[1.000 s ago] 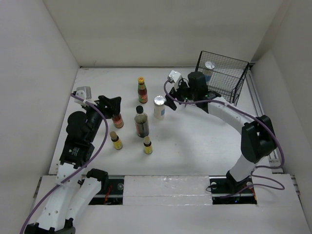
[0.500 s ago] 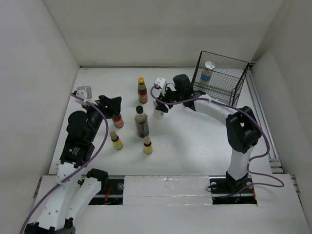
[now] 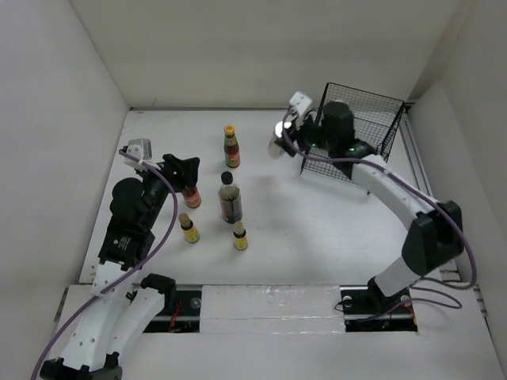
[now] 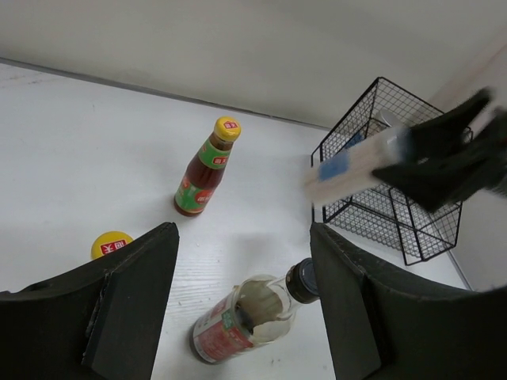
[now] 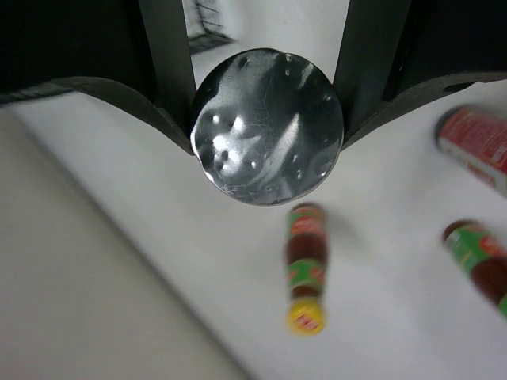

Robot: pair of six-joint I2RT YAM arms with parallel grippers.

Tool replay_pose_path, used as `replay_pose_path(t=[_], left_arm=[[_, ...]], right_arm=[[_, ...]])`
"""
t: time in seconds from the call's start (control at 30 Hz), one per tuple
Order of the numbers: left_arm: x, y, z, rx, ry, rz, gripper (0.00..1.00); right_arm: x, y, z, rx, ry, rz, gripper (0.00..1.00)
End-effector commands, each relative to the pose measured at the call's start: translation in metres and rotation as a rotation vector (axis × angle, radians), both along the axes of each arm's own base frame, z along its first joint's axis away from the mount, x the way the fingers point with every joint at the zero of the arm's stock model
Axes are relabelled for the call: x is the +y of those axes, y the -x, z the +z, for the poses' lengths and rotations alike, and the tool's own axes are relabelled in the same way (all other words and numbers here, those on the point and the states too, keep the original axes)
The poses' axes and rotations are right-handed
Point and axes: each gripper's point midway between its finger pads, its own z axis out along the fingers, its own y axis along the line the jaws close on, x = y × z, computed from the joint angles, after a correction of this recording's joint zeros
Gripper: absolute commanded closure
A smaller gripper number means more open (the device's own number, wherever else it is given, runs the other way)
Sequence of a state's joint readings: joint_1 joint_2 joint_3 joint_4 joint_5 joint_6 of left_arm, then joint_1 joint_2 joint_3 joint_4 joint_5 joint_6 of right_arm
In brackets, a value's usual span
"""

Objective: Organize the condiment bottles

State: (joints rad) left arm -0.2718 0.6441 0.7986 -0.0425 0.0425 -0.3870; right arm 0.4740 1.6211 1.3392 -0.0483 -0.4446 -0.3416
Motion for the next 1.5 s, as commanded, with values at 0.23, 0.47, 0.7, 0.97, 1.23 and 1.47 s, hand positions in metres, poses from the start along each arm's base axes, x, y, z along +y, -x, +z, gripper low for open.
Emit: replay_pose_path(t=[0.23,0.47,0.7,0.97,1.23,1.47], left_arm=[[-0.002,0.001,0.017,-0.058,0.014,-0.017,0.37],[-0.002,0.001,0.017,-0.058,0.014,-0.015,0.37],[-0.004,0.000,0.014,-0.049,0.012,-0.025,0.37],[-0.004,0.000,0.014,-0.049,0.012,-0.025,0.37],[-0.004,0.000,0.014,-0.049,0.012,-0.025,0.37],[-0.003,0.002,0.017,-0.058,0.014,-0.025,0.37]], right_arm=[[-0.210,-0.058,0.179,-0.388,-0.235,-0.610,0.57],[-0.273,-0.100,0.163,-0.335,-0.226,-0.725,0.60],[-0.297,-0.119,0.142,-0.293,-0.207,-0.747,0.60],[-0.300,-0.141,0.080,-0.153,-0.179,-0.771,0.60],[-0.294,-0.160,0.015,-0.015,-0.161,-0.762,0.55],[-0.289,-0.169,-0.001,0.014,-0.153,-0.755,0.26]])
